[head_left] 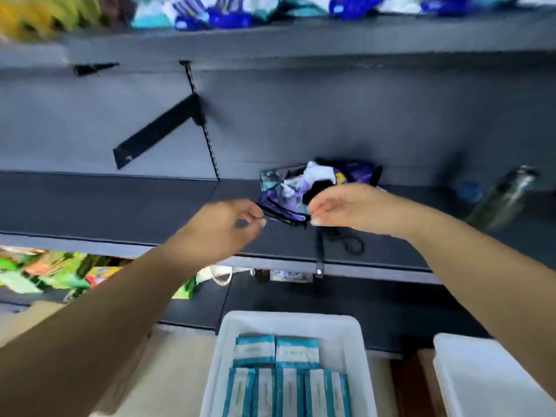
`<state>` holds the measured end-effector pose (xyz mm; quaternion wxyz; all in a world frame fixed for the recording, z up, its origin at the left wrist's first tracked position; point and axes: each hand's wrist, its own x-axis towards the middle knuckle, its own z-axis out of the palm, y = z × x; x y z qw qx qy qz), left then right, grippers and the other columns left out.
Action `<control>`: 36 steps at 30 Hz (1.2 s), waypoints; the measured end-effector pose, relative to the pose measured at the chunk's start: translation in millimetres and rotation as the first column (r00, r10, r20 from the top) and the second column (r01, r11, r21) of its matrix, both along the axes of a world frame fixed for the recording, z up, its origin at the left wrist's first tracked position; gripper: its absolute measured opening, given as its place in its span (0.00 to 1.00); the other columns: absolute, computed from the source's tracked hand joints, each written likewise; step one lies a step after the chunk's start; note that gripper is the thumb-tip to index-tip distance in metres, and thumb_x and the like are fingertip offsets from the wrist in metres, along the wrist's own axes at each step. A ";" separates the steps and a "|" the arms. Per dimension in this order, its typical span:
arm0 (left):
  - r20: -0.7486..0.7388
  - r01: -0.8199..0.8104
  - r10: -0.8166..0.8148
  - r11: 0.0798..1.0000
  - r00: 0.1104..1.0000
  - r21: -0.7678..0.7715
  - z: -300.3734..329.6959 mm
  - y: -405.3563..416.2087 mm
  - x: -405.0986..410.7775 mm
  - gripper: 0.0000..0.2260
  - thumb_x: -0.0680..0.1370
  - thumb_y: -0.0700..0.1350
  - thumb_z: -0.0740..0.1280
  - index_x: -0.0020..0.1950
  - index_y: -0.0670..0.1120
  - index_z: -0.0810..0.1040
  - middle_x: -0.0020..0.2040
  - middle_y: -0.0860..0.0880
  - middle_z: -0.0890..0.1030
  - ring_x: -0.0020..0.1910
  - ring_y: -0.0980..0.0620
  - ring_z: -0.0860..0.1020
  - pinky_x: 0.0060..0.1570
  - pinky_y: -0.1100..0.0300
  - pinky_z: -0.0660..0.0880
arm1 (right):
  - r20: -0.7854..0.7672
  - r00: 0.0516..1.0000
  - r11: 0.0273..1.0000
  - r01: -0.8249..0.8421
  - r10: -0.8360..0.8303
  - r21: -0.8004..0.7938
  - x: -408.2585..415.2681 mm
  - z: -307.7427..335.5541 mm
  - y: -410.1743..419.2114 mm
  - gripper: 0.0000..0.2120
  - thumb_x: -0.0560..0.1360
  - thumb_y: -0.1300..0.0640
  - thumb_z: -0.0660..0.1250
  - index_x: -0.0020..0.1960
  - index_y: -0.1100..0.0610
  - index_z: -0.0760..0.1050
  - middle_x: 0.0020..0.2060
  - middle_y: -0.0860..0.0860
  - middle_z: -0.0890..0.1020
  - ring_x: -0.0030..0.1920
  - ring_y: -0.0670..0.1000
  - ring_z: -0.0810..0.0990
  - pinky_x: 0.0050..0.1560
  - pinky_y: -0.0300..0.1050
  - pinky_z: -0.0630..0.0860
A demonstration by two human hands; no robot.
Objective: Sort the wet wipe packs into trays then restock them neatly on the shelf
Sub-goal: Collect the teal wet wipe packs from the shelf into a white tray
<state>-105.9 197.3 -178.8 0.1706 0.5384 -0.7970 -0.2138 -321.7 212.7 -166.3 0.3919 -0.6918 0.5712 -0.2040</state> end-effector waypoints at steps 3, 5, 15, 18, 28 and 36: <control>0.007 0.035 -0.034 0.987 0.999 -0.156 71.7 0.4 12.5 0.07 0.77 0.49 0.64 0.52 0.49 0.78 0.47 0.58 0.78 0.53 0.56 0.76 0.44 0.73 0.67 | -0.056 0.998 0.987 -0.034 0.025 -0.159 7.7 74.6 -4.8 0.05 0.73 0.59 0.69 0.44 0.50 0.76 0.44 0.49 0.82 0.42 0.40 0.77 0.44 0.27 0.71; 0.032 0.032 -0.025 0.969 0.999 -0.245 113.1 -0.9 22.0 0.08 0.77 0.50 0.64 0.53 0.49 0.79 0.51 0.55 0.79 0.55 0.53 0.76 0.50 0.66 0.66 | -0.059 0.998 0.962 -0.038 0.023 -0.269 17.3 119.7 -4.2 0.07 0.72 0.59 0.70 0.42 0.48 0.75 0.42 0.47 0.81 0.41 0.41 0.77 0.43 0.25 0.70; -0.023 -0.063 0.059 0.935 0.998 -0.349 184.3 -64.8 87.6 0.06 0.77 0.50 0.64 0.49 0.50 0.78 0.46 0.54 0.77 0.50 0.54 0.75 0.50 0.64 0.67 | -0.122 0.987 0.892 0.040 -0.105 -0.449 64.5 200.7 -48.8 0.04 0.73 0.53 0.69 0.43 0.53 0.80 0.38 0.45 0.80 0.42 0.43 0.74 0.45 0.34 0.70; -0.039 -0.076 0.067 0.944 0.997 -0.320 186.3 -110.0 111.5 0.08 0.77 0.52 0.63 0.49 0.49 0.78 0.48 0.51 0.79 0.50 0.52 0.75 0.49 0.62 0.68 | -0.070 0.972 0.895 0.179 -0.226 -0.410 74.6 191.9 -90.3 0.14 0.73 0.51 0.68 0.46 0.63 0.79 0.37 0.52 0.76 0.41 0.47 0.71 0.45 0.42 0.67; 0.066 -0.185 0.196 0.973 0.978 -0.141 192.0 -286.2 141.9 0.33 0.72 0.68 0.58 0.65 0.45 0.73 0.64 0.43 0.75 0.62 0.43 0.73 0.59 0.56 0.69 | 0.383 0.639 0.654 0.748 -0.667 -0.111 85.6 178.0 -205.6 0.06 0.76 0.58 0.65 0.43 0.59 0.72 0.33 0.53 0.71 0.32 0.48 0.69 0.31 0.35 0.73; 0.180 -0.310 0.306 0.951 0.935 -0.002 174.7 -358.9 122.8 0.48 0.64 0.76 0.58 0.73 0.45 0.62 0.73 0.43 0.64 0.71 0.42 0.62 0.68 0.52 0.60 | 0.205 0.491 0.517 0.851 -0.847 0.098 77.5 185.6 -247.5 0.17 0.77 0.50 0.64 0.34 0.56 0.65 0.27 0.51 0.66 0.23 0.46 0.62 0.15 0.33 0.55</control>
